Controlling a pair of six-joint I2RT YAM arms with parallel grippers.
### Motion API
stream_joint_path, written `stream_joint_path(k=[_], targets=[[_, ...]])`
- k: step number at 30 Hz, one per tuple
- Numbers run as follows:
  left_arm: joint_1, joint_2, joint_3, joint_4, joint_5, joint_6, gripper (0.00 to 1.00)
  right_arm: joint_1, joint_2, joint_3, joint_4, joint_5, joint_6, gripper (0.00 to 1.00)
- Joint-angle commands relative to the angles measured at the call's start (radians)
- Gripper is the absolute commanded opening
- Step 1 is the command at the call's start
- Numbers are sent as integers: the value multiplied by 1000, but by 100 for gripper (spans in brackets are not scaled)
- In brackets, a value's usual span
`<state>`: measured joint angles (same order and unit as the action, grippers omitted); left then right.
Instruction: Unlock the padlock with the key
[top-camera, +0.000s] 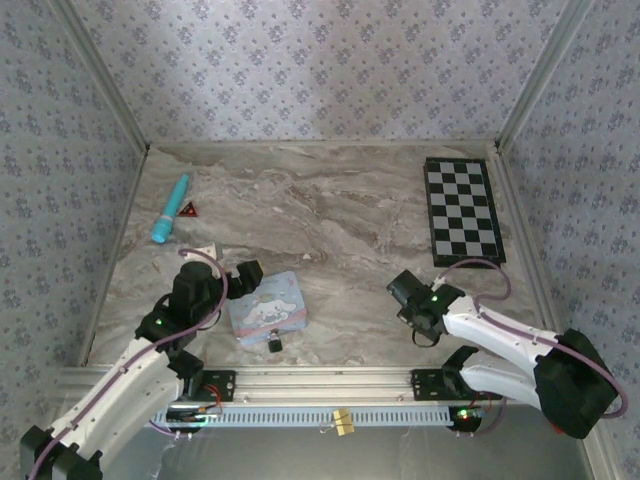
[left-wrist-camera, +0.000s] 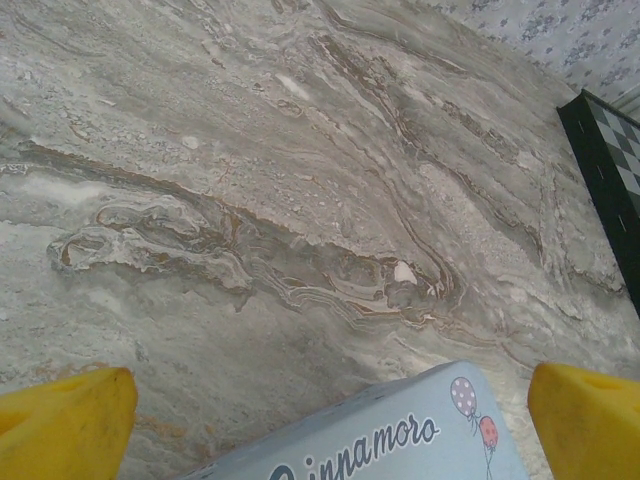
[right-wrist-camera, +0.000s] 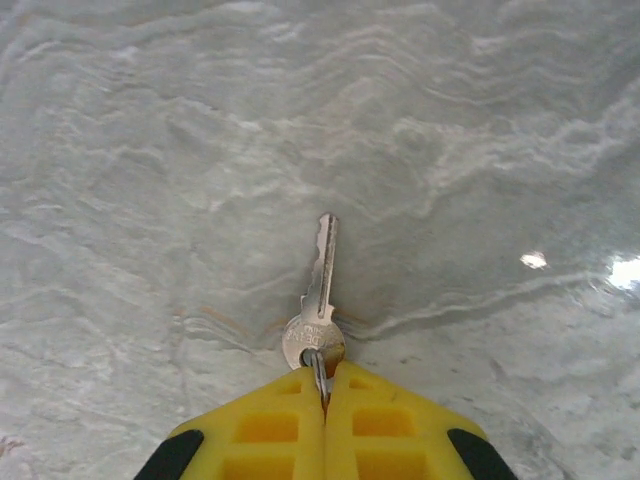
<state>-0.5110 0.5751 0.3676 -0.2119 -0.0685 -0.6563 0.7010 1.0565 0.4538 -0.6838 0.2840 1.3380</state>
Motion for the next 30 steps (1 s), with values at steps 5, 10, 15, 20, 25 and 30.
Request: stream_joint_path(k=[5, 10, 15, 20, 25, 30], targets=[[-1, 51, 77, 8, 6, -28, 100, 15, -19, 114, 131, 26, -280, 1], [-1, 180, 184, -31, 68, -54, 100, 135, 8, 278, 287, 94, -692, 0], [-3, 280, 287, -20, 188, -84, 100, 267, 89, 350, 533, 61, -1040, 0], [-28, 332, 370, 16, 336, -79, 100, 305, 159, 353, 752, -137, -1221, 0], [-54, 350, 412, 0, 353, -72, 97, 332, 168, 272, 961, -156, -1289, 0], [-86, 370, 410, 26, 363, -81, 88, 376, 149, 189, 1117, -91, -1323, 0]])
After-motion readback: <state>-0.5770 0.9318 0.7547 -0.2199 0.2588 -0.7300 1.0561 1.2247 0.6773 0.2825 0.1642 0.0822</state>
